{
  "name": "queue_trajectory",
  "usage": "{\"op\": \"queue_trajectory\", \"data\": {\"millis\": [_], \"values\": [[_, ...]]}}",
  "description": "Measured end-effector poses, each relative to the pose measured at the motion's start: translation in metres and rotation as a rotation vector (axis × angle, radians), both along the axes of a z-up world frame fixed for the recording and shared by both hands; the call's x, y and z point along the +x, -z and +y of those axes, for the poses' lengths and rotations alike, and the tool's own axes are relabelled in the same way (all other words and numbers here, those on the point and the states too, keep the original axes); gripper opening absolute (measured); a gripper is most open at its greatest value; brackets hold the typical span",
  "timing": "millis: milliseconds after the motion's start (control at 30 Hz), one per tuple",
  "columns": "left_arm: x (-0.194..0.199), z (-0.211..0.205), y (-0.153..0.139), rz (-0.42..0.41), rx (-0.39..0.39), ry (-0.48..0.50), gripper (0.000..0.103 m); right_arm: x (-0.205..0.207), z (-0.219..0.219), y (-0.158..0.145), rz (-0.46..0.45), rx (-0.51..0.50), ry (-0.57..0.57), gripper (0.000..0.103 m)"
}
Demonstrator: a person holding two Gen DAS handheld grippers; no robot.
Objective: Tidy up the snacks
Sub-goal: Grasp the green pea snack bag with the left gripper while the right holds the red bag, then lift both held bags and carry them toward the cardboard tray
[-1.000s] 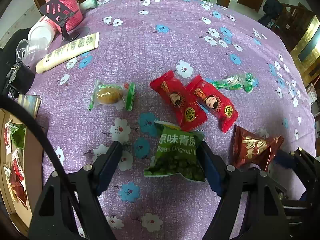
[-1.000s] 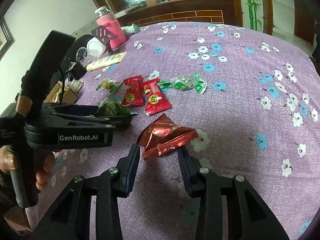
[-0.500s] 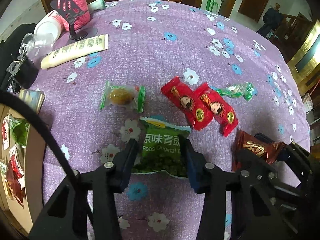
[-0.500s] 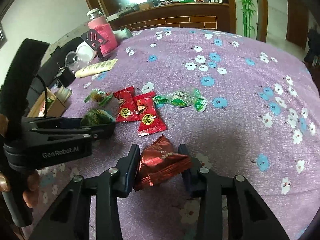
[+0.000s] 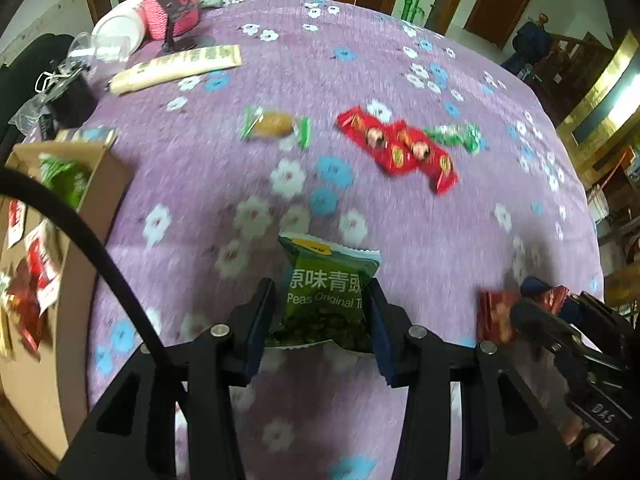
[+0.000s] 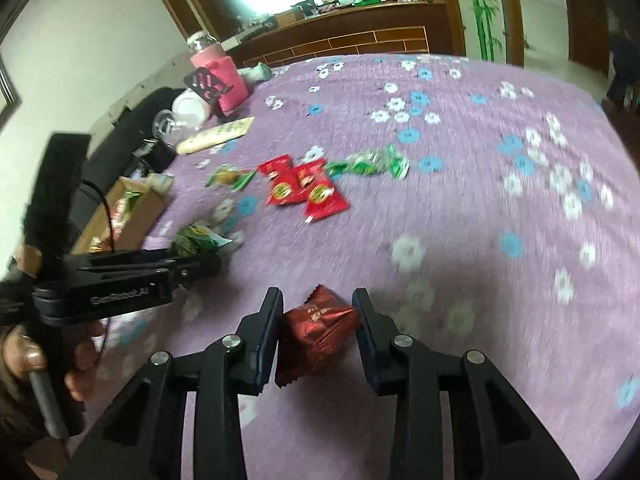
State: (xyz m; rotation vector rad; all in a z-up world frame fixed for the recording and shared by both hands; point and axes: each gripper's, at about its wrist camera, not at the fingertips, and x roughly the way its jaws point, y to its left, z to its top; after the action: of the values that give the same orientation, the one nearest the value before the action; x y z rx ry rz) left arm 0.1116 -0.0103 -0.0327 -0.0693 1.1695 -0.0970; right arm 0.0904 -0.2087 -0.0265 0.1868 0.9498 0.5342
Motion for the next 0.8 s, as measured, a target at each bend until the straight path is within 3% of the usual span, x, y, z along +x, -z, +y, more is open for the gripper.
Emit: {"op": "queue_trajectory", "data": {"millis": [167,333,567,800], "values": [[-0.038,0.003,0.0,-0.005,0.001,0.062,0.047,-0.036,-0.006,0.01,0.033,0.027,0.001,0.036],[-0.068,0.002,0.002,-0.022,0.023,0.115,0.047,-0.044,-0.007,0.011,0.033,0.017,0.037,0.038],[-0.082,0.016,-0.001,-0.012,-0.05,0.07,0.047,-0.046,0.002,0.014,0.024,-0.058,0.071,0.039],[-0.094,0.027,-0.001,-0.022,-0.066,0.06,0.047,-0.063,0.004,0.004,0.022,-0.066,0.093,0.039]]}}
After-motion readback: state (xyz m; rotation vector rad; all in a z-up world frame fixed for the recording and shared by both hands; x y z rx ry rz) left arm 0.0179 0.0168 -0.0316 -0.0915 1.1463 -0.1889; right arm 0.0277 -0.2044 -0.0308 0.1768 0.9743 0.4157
